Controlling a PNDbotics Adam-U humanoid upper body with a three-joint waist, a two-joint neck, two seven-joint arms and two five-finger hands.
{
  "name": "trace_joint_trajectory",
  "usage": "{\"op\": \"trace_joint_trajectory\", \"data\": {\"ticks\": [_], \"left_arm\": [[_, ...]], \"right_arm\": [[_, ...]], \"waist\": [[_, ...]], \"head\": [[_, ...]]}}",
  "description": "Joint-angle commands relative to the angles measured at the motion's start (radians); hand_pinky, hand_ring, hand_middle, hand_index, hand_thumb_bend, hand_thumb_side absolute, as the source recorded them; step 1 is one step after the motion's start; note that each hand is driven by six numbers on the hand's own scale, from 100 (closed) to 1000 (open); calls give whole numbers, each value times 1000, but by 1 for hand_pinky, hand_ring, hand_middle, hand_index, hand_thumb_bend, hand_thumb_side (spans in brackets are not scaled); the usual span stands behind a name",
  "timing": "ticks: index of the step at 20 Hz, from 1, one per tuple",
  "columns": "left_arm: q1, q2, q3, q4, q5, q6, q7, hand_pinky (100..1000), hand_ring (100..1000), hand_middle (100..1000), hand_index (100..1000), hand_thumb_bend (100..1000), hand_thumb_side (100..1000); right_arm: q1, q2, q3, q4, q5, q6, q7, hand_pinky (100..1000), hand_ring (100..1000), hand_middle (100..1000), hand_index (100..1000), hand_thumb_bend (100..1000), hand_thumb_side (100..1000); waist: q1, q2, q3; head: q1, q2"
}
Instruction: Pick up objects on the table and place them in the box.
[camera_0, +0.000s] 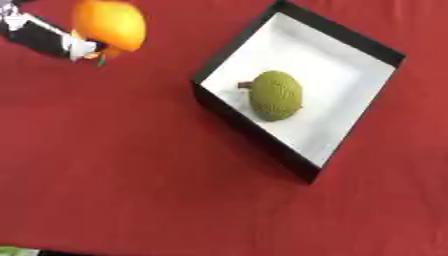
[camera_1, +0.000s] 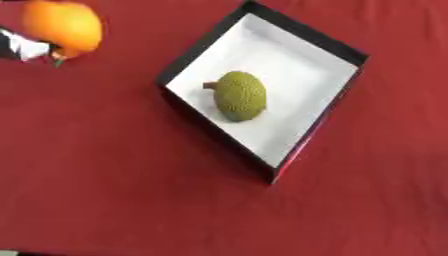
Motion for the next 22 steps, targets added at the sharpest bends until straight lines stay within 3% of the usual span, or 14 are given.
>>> {"op": "trace_joint_trajectory", "data": {"ticks": [1, 6, 11, 14, 15, 16, 19, 21, 22], "left_arm": [[-96, -77, -68, 20, -39, -34, -25, 634, 579, 516, 607, 412, 100], [-207, -270, -171, 255, -157, -159, -46, 638, 587, 528, 620, 351, 100], [-198, -393, -195, 450, -269, -239, -69, 665, 603, 557, 646, 314, 100], [-179, -428, -208, 521, -323, -263, -103, 763, 675, 633, 697, 345, 100], [-175, -433, -211, 535, -338, -272, -121, 814, 732, 690, 755, 372, 100], [-172, -435, -209, 541, -350, -278, -133, 867, 800, 766, 859, 416, 190], [-168, -425, -193, 529, -371, -273, -145, 938, 892, 853, 947, 637, 598], [-166, -411, -169, 505, -362, -248, -130, 945, 900, 861, 955, 764, 678], [-163, -399, -157, 486, -351, -232, -119, 943, 900, 864, 956, 784, 679]], "right_arm": [[9, -70, -26, -16, -12, -33, 0, 957, 1000, 713, 803, 100, 520], [22, -114, -49, -16, -32, -75, -8, 955, 1000, 715, 804, 100, 504], [13, -112, -39, -16, -38, -73, 4, 956, 1000, 714, 803, 100, 508], [8, -104, -31, -16, -36, -62, 9, 956, 1000, 713, 803, 100, 512], [7, -102, -30, -16, -35, -59, 10, 956, 1000, 713, 802, 100, 513], [7, -100, -29, -16, -34, -57, 10, 956, 1000, 713, 802, 100, 513], [11, -96, -27, -16, -29, -52, 10, 956, 1000, 712, 802, 100, 513], [13, -95, -26, -16, -26, -49, 10, 956, 1000, 712, 802, 100, 512], [15, -94, -26, -16, -24, -48, 9, 956, 1000, 712, 802, 100, 512]], "waist": [[-15, -39, -11], [-23, -36, -40], [-15, -32, -58], [-13, -31, -60], [-12, -31, -60], [-12, -31, -59], [-11, -32, -53], [-10, -34, -48], [-9, -35, -44]], "head": [[15, -12], [40, -19], [48, -29], [53, -29], [54, -27], [53, -26], [44, -18], [39, -15], [37, -13]]}}
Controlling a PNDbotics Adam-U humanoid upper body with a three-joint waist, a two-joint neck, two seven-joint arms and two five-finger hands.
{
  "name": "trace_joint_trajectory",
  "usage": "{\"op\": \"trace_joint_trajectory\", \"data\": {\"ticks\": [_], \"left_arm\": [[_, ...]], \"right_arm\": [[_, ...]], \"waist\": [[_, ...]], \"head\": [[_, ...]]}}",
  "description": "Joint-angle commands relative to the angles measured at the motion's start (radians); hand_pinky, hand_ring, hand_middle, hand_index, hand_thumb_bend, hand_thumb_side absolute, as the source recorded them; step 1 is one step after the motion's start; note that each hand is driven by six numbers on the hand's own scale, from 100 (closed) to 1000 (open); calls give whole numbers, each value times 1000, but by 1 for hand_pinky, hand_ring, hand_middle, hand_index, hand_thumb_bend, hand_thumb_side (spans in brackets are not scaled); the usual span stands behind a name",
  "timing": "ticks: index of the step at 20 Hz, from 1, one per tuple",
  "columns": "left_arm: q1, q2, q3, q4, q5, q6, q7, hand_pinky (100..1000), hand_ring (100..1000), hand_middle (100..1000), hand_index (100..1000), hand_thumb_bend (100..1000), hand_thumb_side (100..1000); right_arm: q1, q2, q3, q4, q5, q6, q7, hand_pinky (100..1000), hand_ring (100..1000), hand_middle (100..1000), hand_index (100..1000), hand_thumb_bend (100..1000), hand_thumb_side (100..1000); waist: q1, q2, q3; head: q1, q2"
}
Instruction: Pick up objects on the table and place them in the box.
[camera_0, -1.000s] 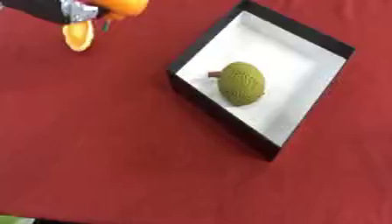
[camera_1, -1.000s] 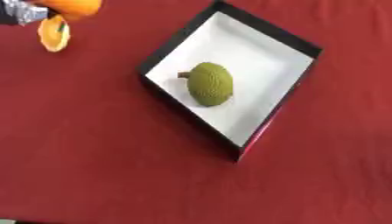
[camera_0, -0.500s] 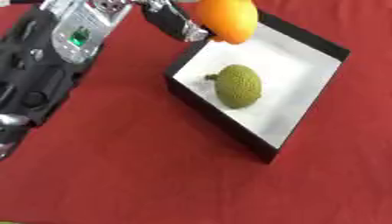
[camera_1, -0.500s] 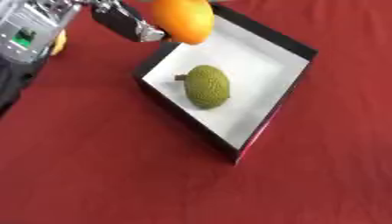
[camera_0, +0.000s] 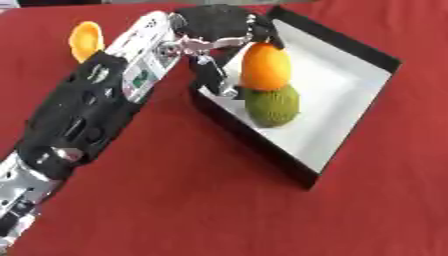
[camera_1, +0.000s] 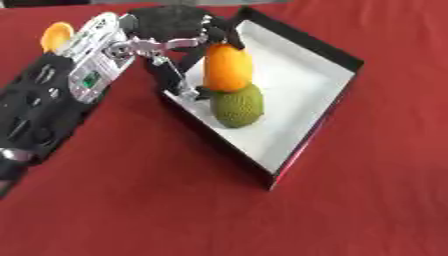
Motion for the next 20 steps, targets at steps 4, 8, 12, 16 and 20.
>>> {"op": "trace_joint_trajectory", "data": {"ticks": [4, 8, 12, 16, 20], "left_arm": [[5, 108, 122, -122, 105, 109, 48, 928, 896, 862, 953, 752, 604], [57, 219, 214, -189, 250, 203, 48, 914, 891, 857, 945, 603, 455], [135, 340, 302, -169, 341, 296, 30, 913, 892, 855, 942, 580, 404], [186, 427, 368, -53, 315, 360, 64, 912, 893, 856, 940, 636, 434], [202, 460, 394, 78, 261, 381, 93, 905, 891, 854, 938, 636, 479]], "right_arm": [[13, -15, -12, -16, 10, 7, -10, 956, 1000, 712, 801, 100, 520], [22, -16, -18, -16, 12, 4, -20, 955, 1000, 711, 801, 100, 521], [26, -10, -16, -16, 22, 8, -22, 955, 1000, 710, 800, 100, 520], [25, 4, -10, -16, 34, 16, -20, 956, 1000, 709, 800, 100, 518], [19, 17, 0, -16, 46, 26, -14, 956, 1000, 709, 799, 100, 517]], "waist": [[-6, -42, 18], [-3, -45, 38], [1, -41, 52], [-1, -32, 54], [-3, -22, 49]], "head": [[-18, 12], [-35, 22], [-42, 20], [-37, 12], [-23, 4]]}}
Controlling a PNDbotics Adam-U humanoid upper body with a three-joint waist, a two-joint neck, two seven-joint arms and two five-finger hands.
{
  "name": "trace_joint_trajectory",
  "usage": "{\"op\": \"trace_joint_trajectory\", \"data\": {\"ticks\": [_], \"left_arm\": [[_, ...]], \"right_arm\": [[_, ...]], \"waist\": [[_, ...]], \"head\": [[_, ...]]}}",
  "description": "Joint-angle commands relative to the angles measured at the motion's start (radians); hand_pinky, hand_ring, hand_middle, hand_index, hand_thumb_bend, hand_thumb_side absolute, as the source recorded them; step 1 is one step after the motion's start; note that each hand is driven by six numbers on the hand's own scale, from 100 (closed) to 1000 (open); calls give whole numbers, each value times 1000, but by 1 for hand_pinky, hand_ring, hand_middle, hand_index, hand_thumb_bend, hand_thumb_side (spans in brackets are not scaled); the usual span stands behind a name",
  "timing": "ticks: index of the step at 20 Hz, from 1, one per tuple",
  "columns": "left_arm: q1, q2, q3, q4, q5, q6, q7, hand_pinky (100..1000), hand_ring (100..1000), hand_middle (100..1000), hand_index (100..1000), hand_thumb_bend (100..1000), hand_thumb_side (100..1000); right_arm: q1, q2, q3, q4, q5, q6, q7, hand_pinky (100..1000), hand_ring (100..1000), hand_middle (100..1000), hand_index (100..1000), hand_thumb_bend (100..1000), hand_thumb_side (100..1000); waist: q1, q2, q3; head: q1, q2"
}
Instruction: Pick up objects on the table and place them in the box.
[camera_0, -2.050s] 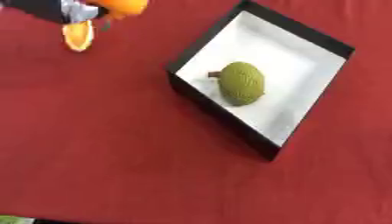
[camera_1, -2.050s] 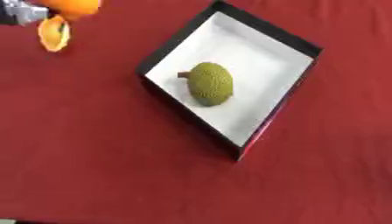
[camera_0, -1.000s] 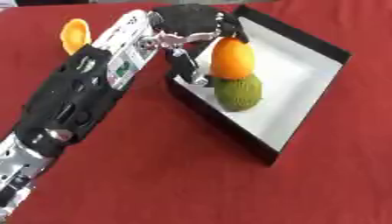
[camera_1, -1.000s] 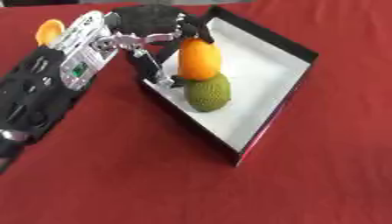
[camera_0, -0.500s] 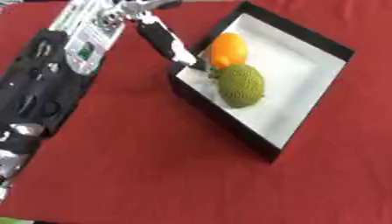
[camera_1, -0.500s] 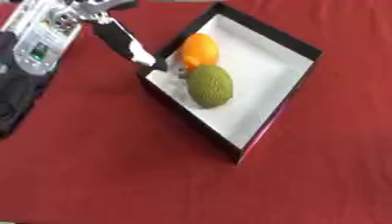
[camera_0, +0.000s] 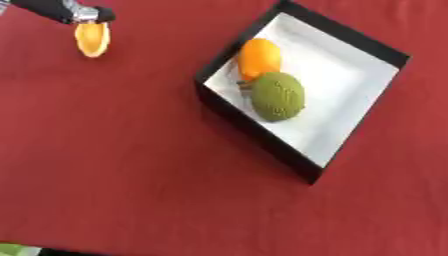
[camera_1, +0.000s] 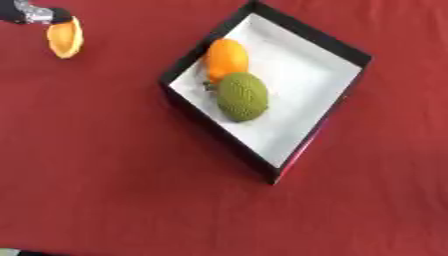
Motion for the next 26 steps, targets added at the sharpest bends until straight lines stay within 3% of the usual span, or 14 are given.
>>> {"op": "trace_joint_trajectory", "data": {"ticks": [1, 10, 16, 19, 22, 25, 26], "left_arm": [[-7, 58, 36, 95, -35, 19, 15, 903, 889, 852, 936, 633, 494], [-1, 35, 72, 370, -117, 34, 26, 885, 880, 844, 929, 621, 550], [-5, 1, 75, 430, -66, 5, 13, 858, 855, 812, 919, 496, 582], [-11, -5, 72, 434, -33, -12, 5, 849, 845, 801, 910, 465, 549], [-16, -12, 69, 443, -26, -13, 7, 834, 824, 773, 883, 355, 500], [-22, -18, 67, 450, -17, -11, 3, 816, 792, 740, 838, 274, 385], [-23, -19, 67, 451, -16, -9, 5, 816, 792, 740, 838, 274, 385]], "right_arm": [[-7, -9, 0, -16, 15, 10, 4, 956, 1000, 709, 799, 100, 518], [-26, 20, 24, -16, 38, 35, 19, 957, 1000, 707, 798, 100, 518], [-43, 34, 38, -16, 43, 46, 29, 958, 1000, 706, 798, 100, 524], [-50, 36, 42, -16, 41, 49, 34, 958, 1000, 706, 798, 100, 519], [-57, 36, 48, -16, 40, 53, 41, 959, 1000, 705, 798, 100, 527], [-60, 38, 50, -16, 39, 55, 45, 959, 1000, 705, 798, 100, 527], [-61, 39, 51, -16, 39, 56, 46, 959, 1000, 705, 798, 100, 527]], "waist": [[-3, -18, -4], [-2, 9, -25], [-3, 26, -38], [-2, 30, -43], [-1, 34, -50], [-1, 37, -53], [-1, 37, -54]], "head": [[13, -15], [37, -40], [52, -54], [56, -57], [62, -59], [68, -60], [70, -61]]}}
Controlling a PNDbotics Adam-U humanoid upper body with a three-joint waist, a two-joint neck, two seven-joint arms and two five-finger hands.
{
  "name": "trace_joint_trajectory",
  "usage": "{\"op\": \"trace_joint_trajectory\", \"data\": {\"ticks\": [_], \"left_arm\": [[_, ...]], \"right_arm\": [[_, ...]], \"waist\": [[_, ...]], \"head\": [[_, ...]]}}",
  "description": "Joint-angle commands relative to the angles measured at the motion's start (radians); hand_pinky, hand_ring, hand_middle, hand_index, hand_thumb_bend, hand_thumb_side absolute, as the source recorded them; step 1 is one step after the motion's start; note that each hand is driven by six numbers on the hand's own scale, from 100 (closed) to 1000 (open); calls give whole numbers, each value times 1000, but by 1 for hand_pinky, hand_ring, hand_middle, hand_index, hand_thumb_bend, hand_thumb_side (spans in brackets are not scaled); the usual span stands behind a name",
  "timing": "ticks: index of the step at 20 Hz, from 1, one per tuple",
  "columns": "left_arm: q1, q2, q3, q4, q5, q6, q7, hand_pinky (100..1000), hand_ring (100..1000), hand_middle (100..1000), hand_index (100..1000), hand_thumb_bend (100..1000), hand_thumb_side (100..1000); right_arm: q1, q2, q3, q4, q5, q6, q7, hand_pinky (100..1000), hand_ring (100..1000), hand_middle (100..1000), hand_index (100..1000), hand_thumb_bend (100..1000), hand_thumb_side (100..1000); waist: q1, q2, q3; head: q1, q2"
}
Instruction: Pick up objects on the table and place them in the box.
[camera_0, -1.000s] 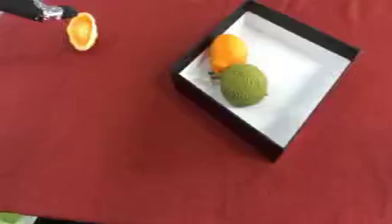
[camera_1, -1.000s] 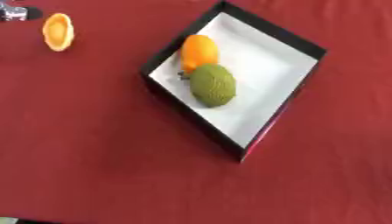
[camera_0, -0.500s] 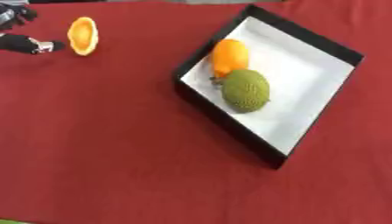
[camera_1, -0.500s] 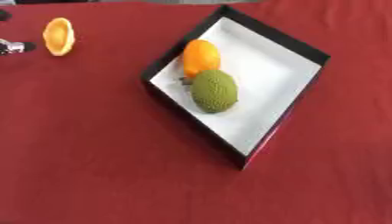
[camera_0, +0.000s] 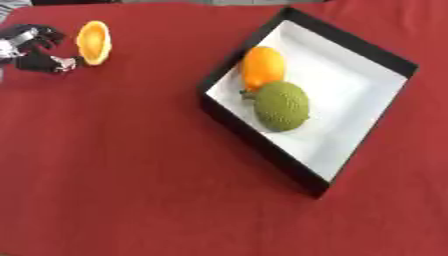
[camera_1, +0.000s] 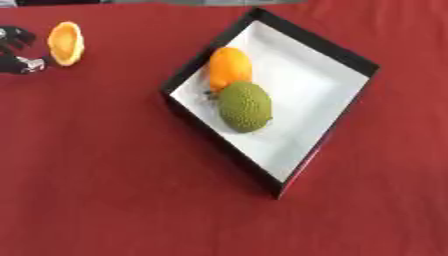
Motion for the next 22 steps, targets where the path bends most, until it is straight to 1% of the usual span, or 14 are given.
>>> {"op": "trace_joint_trajectory", "data": {"ticks": [1, 3, 4, 5, 6, 7, 9, 10, 11, 12, 13, 14, 16, 22], "left_arm": [[-19, 26, 5, -5, 7, 2, 3, 816, 792, 740, 838, 274, 385], [-20, 26, 4, -5, 8, 4, 5, 816, 792, 740, 838, 274, 385], [-19, 26, 2, -5, 4, 6, 9, 781, 724, 642, 698, 197, 152], [-19, 24, -1, -6, -3, 10, 17, 781, 724, 642, 698, 197, 152], [-20, 23, -2, -7, -12, 15, 27, 775, 715, 629, 678, 196, 108], [-20, 21, -2, -8, -22, 20, 38, 769, 702, 618, 678, 209, 116], [-22, 16, -1, -9, -38, 31, 64, 763, 699, 629, 706, 244, 179], [-23, 13, -2, -9, -41, 34, 75, 771, 711, 651, 801, 278, 247], [-24, 12, -4, -10, -39, 34, 78, 777, 722, 666, 842, 296, 309], [-28, 15, -4, -12, -33, 35, 73, 789, 745, 698, 900, 365, 389], [-33, 20, -3, -16, -28, 38, 66, 793, 752, 709, 909, 390, 415], [-38, 26, -1, -23, -25, 44, 61, 806, 777, 738, 921, 460, 515], [-47, 37, 5, -39, -19, 62, 64, 820, 803, 761, 942, 529, 603], [-56, 39, 14, -19, -17, 116, 115, 814, 801, 759, 926, 522, 643]], "right_arm": [[-3, -14, -5, -16, 1, 1, 5, 959, 1000, 705, 798, 100, 527], [-4, -14, -4, -16, 1, 1, 6, 959, 1000, 705, 798, 100, 527], [-4, -13, -4, -16, 0, 2, 6, 959, 1000, 706, 798, 100, 529], [-4, -13, -3, -16, 0, 2, 6, 959, 1000, 706, 798, 100, 529], [-5, -13, -3, -16, -1, 2, 7, 959, 1000, 705, 798, 100, 529], [-6, -14, -2, -16, -2, 3, 8, 959, 1000, 706, 798, 100, 529], [-7, -13, 0, -16, -3, 3, 11, 959, 1000, 706, 798, 100, 528], [-7, -12, 0, -16, -3, 4, 12, 959, 1000, 706, 797, 100, 526], [-5, -9, -1, -16, -1, 4, 13, 959, 1000, 706, 797, 100, 525], [-2, -6, -1, -16, 2, 5, 13, 959, 1000, 706, 798, 100, 525], [1, -3, -2, -16, 5, 6, 12, 959, 1000, 706, 798, 100, 525], [4, 0, -2, -16, 8, 7, 12, 960, 1000, 706, 799, 100, 527], [4, 1, 0, -16, 11, 10, 13, 960, 1000, 706, 800, 100, 531], [-31, -19, 21, -16, -3, 8, 34, 961, 1000, 707, 802, 100, 522]], "waist": [[0, 2, -2], [0, 2, -2], [0, 1, -3], [0, 1, -3], [0, 1, -5], [0, 1, -7], [-1, 2, -10], [-2, 2, -11], [-2, 3, -11], [-3, 4, -9], [-2, 4, -7], [-1, 5, -5], [2, 6, -4], [0, 19, -43]], "head": [[8, -16], [9, -16], [9, -15], [10, -14], [10, -14], [12, -16], [16, -18], [16, -19], [15, -20], [13, -20], [10, -19], [8, -17], [7, -17], [54, -35]]}}
